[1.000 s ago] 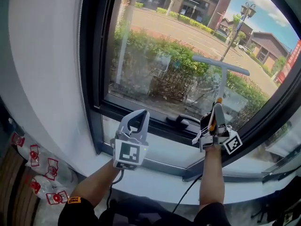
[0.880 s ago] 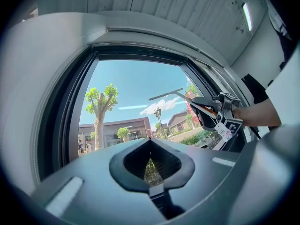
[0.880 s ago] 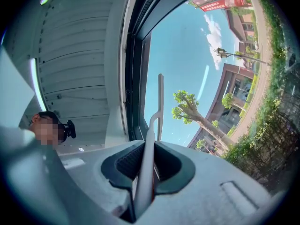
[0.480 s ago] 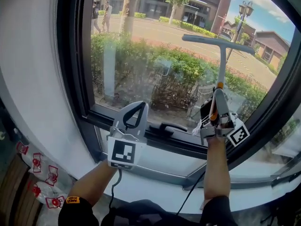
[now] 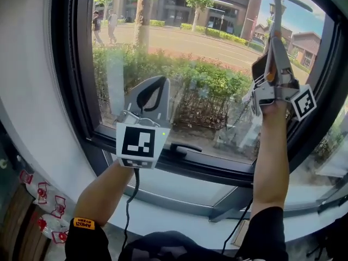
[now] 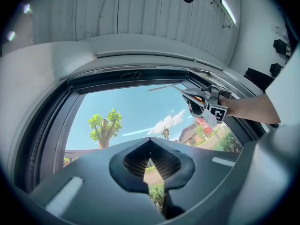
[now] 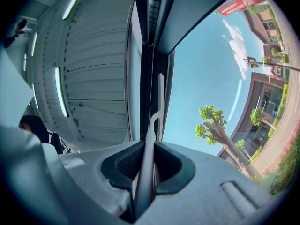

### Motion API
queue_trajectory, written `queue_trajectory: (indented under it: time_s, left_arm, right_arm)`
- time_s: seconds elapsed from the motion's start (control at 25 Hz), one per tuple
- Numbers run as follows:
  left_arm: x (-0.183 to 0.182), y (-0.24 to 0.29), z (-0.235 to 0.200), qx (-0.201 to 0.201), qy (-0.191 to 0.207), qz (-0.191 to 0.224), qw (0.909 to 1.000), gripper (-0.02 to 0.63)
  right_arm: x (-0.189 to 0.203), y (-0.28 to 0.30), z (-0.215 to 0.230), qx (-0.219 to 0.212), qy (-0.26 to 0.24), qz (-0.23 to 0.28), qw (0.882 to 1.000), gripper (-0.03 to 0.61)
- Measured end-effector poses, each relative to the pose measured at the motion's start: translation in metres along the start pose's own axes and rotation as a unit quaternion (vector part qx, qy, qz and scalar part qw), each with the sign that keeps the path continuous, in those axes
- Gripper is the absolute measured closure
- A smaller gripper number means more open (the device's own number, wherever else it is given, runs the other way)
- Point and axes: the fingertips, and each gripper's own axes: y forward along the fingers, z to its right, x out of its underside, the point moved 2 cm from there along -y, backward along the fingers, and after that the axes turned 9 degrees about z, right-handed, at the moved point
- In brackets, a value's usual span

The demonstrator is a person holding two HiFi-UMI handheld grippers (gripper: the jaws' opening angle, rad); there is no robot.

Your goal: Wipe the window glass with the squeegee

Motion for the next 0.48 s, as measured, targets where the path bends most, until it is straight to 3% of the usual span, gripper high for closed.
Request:
queue_trajectory:
  time_s: [0.24,0.48]
  left_arm:
    - [-0.009,0.01,0.007,0.001,0.002,0.008,1.0,0.595]
    - [0.021,-0.009,0.024,0.011,-0.017,-0.026,0.9995,0.595]
  right_arm:
    - [-0.009,0.006,0.006,0.01,0.009,-0.01,1.0,0.529]
    - [0.011,-0.033,0.01,0.017,0.038,-0.004,0.999,0.529]
